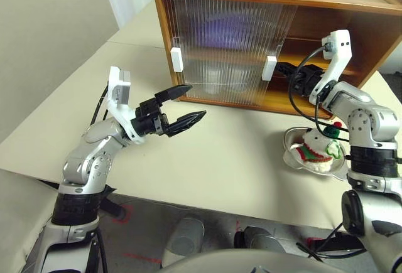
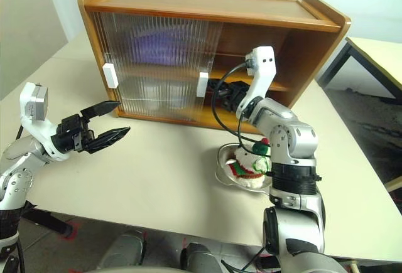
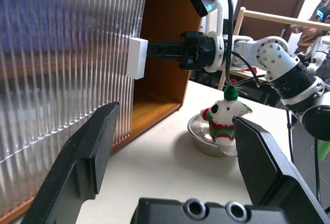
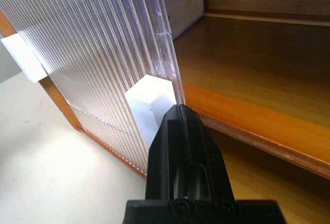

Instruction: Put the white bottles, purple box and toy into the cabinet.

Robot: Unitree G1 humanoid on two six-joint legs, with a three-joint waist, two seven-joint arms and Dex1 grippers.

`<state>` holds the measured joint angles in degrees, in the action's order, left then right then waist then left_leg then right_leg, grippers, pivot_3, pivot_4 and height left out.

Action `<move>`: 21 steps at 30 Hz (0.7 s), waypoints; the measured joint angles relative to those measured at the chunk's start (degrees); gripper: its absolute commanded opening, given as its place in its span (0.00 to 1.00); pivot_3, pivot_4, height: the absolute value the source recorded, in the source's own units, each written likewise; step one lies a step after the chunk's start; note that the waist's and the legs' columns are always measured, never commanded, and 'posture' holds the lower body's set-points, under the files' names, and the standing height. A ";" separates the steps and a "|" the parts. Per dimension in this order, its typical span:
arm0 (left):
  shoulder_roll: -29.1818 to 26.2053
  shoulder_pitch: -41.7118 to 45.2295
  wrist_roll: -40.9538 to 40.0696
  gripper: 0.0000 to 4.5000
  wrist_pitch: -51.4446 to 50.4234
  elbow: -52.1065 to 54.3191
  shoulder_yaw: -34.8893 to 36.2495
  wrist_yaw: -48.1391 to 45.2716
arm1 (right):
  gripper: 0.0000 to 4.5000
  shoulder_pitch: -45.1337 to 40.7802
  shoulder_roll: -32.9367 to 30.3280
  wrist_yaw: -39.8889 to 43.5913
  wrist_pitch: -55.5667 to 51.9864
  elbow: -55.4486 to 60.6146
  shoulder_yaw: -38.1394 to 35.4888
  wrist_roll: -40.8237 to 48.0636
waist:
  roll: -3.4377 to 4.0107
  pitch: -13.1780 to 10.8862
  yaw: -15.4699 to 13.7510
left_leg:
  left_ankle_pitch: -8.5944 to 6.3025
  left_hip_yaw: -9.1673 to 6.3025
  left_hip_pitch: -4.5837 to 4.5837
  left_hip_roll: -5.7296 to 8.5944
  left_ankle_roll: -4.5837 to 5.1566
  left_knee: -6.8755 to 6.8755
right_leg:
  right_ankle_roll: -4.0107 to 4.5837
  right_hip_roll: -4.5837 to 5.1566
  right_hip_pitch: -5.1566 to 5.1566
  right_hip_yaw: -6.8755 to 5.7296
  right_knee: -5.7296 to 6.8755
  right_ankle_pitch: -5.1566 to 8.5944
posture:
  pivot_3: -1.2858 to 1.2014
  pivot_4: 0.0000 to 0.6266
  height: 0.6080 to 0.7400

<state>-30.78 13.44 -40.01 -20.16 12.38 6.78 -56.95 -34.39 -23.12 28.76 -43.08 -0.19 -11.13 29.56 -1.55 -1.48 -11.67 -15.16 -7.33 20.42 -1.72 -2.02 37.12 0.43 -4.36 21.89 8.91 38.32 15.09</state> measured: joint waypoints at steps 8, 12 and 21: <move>0.00 0.00 0.24 1.00 0.00 0.01 0.00 0.12 | 0.01 -0.40 1.56 -0.32 0.04 0.00 0.38 -0.26 | 0.00 0.00 0.05 | 0.19 0.23 -0.05 -0.71 -0.51 -0.30 | 0.46 -0.81 0.22 0.00 0.01 -0.29 | 0.64 0.07 1.00; 0.00 -0.01 0.40 1.00 0.00 0.04 -0.07 0.10 | 0.09 -0.29 0.29 0.40 -0.30 0.20 0.73 -0.24 | 0.00 0.00 -0.04 | 0.23 0.07 -0.05 -0.79 -0.50 -0.32 | 0.50 -0.99 0.22 -0.04 0.04 -0.34 | 0.63 0.07 1.00; -0.03 -0.24 1.23 1.00 0.47 -0.49 -0.37 -1.31 | 0.79 7.48 -10.68 6.56 -4.97 4.58 -2.45 3.98 | -0.02 -0.01 -1.10 | 0.36 0.03 0.44 -0.65 -0.72 -0.22 | 0.54 -0.82 0.33 -0.04 -0.01 -0.33 | 0.62 0.07 1.00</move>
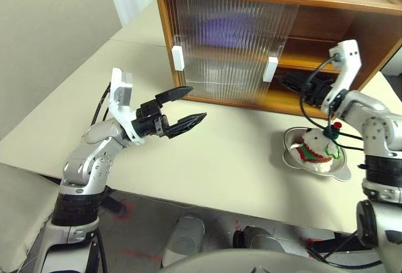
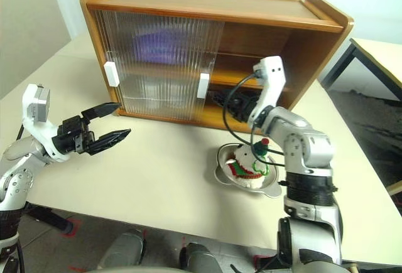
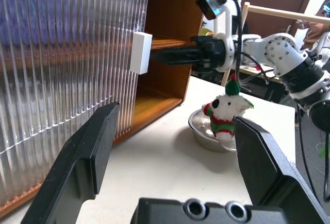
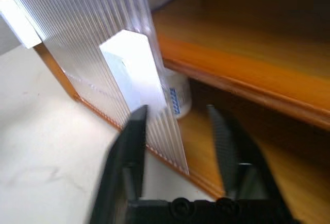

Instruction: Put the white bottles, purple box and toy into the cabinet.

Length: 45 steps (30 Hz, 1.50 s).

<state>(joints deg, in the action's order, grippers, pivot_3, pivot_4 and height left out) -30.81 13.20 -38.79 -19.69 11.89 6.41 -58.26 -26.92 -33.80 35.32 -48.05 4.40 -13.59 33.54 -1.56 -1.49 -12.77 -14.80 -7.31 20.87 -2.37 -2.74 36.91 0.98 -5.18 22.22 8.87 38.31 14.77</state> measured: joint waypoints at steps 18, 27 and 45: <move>-0.21 0.78 1.06 1.00 0.97 -3.17 -0.71 -2.81 | 0.99 21.54 -17.38 21.55 -6.16 5.76 -19.82 19.34 | -0.06 -0.05 -0.29 | -0.19 0.26 0.05 0.16 0.10 0.89 | -0.53 -0.13 -0.40 -0.19 0.05 0.23 | 0.61 0.06 1.00; -0.23 1.68 1.05 1.00 0.90 -3.18 -0.88 -2.95 | 0.99 28.26 -16.34 20.32 -1.66 8.62 -18.09 15.45 | -0.06 -0.04 0.29 | -0.26 0.26 0.06 0.17 0.22 0.92 | -0.55 -0.13 -0.44 -0.24 0.03 0.22 | 0.61 0.05 1.00; -0.33 3.07 1.05 1.00 0.12 -3.19 -1.05 -3.20 | 0.70 31.90 -16.39 17.56 -2.07 9.08 -14.67 13.11 | -0.06 -0.03 0.73 | -0.32 0.29 0.00 0.21 0.30 1.01 | -0.63 -0.13 -0.68 -0.29 0.03 0.24 | 0.60 0.05 1.00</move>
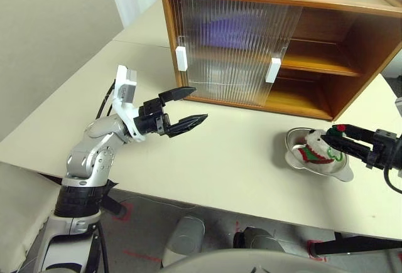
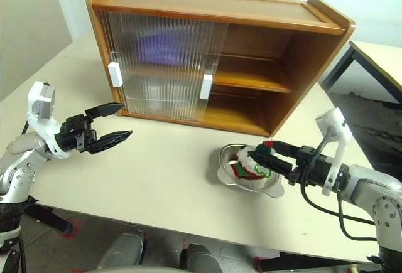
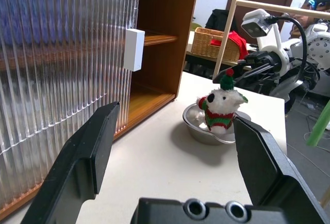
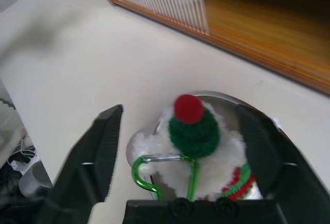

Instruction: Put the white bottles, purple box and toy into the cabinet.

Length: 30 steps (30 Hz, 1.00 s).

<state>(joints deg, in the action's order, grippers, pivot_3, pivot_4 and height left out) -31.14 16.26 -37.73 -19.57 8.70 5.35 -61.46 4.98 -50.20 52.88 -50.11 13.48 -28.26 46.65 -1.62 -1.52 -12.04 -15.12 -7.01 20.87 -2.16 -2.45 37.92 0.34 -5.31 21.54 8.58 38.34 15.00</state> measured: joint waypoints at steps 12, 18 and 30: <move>0.01 0.27 0.20 1.00 0.12 -0.51 0.00 -0.20 | 0.00 -1.48 -0.05 -0.71 -0.05 -0.65 0.35 -0.01 | 0.01 0.01 0.13 | 0.00 0.00 -0.01 0.00 0.00 0.04 | -0.03 0.00 0.00 0.01 0.00 -0.01 | 0.60 0.05 1.00; 0.27 0.33 0.66 1.00 0.19 -0.60 -0.05 -0.22 | 0.00 -5.46 -0.13 -1.42 -2.08 -1.05 -0.27 2.38 | 0.01 0.01 0.25 | 0.01 0.00 -0.04 0.00 0.01 0.07 | -0.06 0.00 0.00 0.00 0.00 -0.03 | 0.60 0.04 1.00; 0.61 0.46 1.25 1.00 0.68 -1.95 -0.08 -0.66 | 0.00 -17.68 -0.95 -6.02 -9.20 -3.56 -6.05 12.74 | 0.04 0.03 0.53 | 0.02 0.00 -0.06 0.02 0.03 0.11 | -0.10 0.00 0.02 0.01 0.01 -0.06 | 0.60 0.04 1.00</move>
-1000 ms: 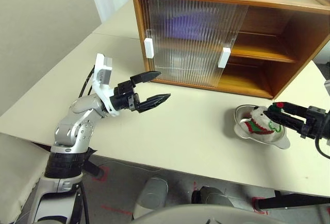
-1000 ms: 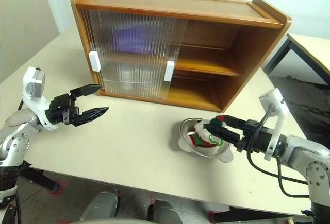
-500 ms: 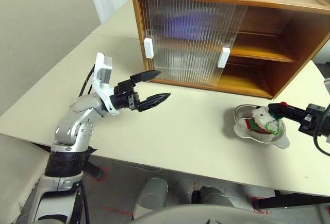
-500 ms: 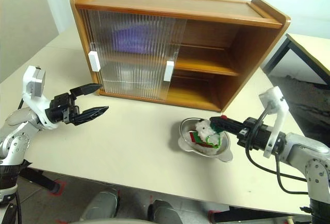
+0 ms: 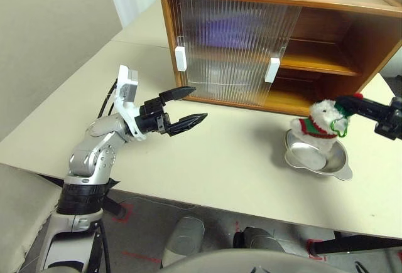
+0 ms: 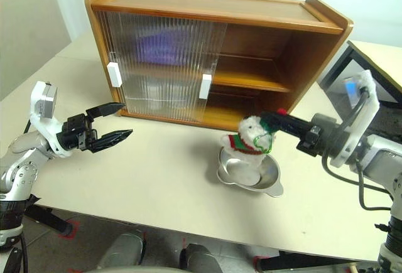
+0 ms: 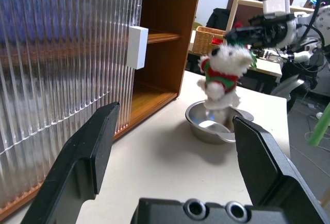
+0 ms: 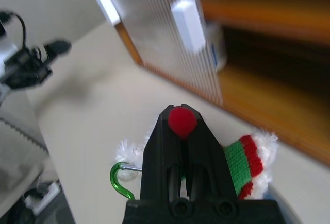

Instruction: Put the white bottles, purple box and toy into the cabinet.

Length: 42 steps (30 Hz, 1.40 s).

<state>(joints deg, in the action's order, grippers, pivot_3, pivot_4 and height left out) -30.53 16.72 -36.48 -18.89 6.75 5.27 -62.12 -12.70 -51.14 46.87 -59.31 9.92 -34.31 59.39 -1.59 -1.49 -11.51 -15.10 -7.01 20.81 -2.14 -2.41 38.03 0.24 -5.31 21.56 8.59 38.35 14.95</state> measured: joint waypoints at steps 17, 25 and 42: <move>0.14 0.02 0.57 1.00 0.56 -0.10 -0.09 -0.17 | 0.00 -17.62 11.98 -8.41 21.14 -8.90 2.30 -6.76 | 0.17 0.14 0.62 | -0.02 -0.15 0.02 -0.06 0.10 -0.02 | -0.12 0.02 0.06 0.02 -0.01 -0.14 | 0.61 0.03 1.00; 0.13 -0.07 0.67 1.00 0.56 -0.09 -0.03 -0.10 | 0.00 -20.13 15.94 -8.47 29.80 -13.34 6.25 -12.89 | 0.19 0.15 0.58 | 0.02 -0.30 0.03 -0.08 0.16 -0.02 | -0.08 0.07 0.05 0.14 -0.02 -0.21 | 0.62 0.03 1.00; 0.10 -0.20 0.60 1.00 0.50 0.18 0.01 0.27 | 0.00 -23.67 25.20 -13.32 47.51 -22.99 8.17 -22.22 | 0.21 0.16 0.25 | 0.05 -0.47 0.04 -0.24 0.21 -0.14 | 0.33 0.13 0.17 0.14 -0.02 -0.42 | 0.62 0.04 1.00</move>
<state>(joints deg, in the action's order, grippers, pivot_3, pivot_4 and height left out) -30.43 16.52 -35.88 -18.39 6.93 5.28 -61.85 -36.37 -25.94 33.55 -11.79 -13.07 -26.14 37.16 -1.37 -1.33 -11.27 -15.05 -7.49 20.85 -2.38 -2.21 37.89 0.58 -5.18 21.73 8.73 38.33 14.53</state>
